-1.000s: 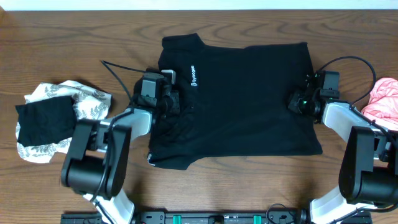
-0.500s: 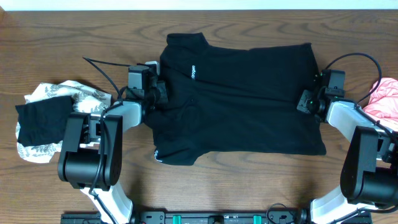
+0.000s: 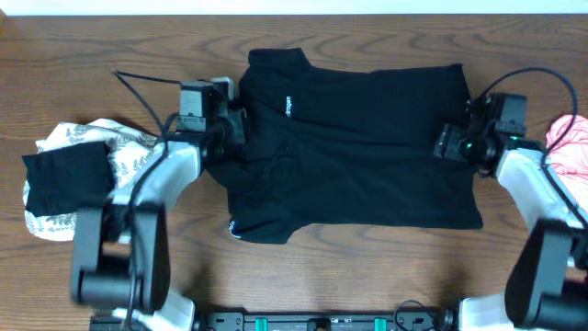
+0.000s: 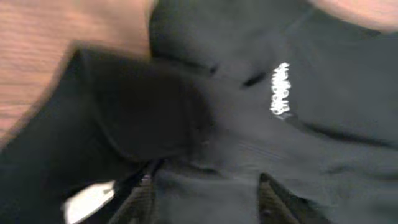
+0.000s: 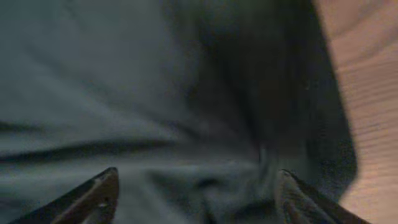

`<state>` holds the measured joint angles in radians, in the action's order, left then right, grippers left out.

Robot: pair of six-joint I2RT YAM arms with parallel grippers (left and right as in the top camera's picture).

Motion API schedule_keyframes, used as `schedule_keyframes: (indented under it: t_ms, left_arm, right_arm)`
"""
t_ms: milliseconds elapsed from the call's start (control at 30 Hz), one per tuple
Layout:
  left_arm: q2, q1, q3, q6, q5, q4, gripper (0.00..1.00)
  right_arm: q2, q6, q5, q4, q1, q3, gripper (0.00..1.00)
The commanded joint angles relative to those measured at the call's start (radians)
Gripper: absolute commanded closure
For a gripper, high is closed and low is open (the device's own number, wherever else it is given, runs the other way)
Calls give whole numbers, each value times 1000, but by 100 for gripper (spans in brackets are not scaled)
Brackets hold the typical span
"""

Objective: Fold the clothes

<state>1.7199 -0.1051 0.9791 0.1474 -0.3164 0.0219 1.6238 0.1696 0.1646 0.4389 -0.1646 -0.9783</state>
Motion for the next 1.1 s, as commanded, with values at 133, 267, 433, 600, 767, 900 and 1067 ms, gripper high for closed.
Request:
schedule_keyframes:
  t_ms: [133,267,433,600,767,900,1067]
  left_arm:
    - [-274,8,35,-23,3,194,38]
    - [-356,8,35,-19,2,440,38]
    - [-368,8,26,-8,3,719,38]
    - [-368,8,-36,88,3,867,38]
    - [-385,8,-171,199,70,859,38]
    - [-410,8,-308,198,66,708,37]
    - [-399,8,-445,195,10,480,35]
  right_arm:
    - [-166,69,27,156,-12,-53,15]
    - [-193,92,26,313,-12,-53,15]
    - [-191,91,15,447,-12,-53,14]
    - [-192,87,3,521,-12,-53,15]
    - [-192,87,-70,613,-12,-50,15]
    - [-192,84,-71,634,-12,-24,15]
    - [-192,88,-54,616,-12,20,14]
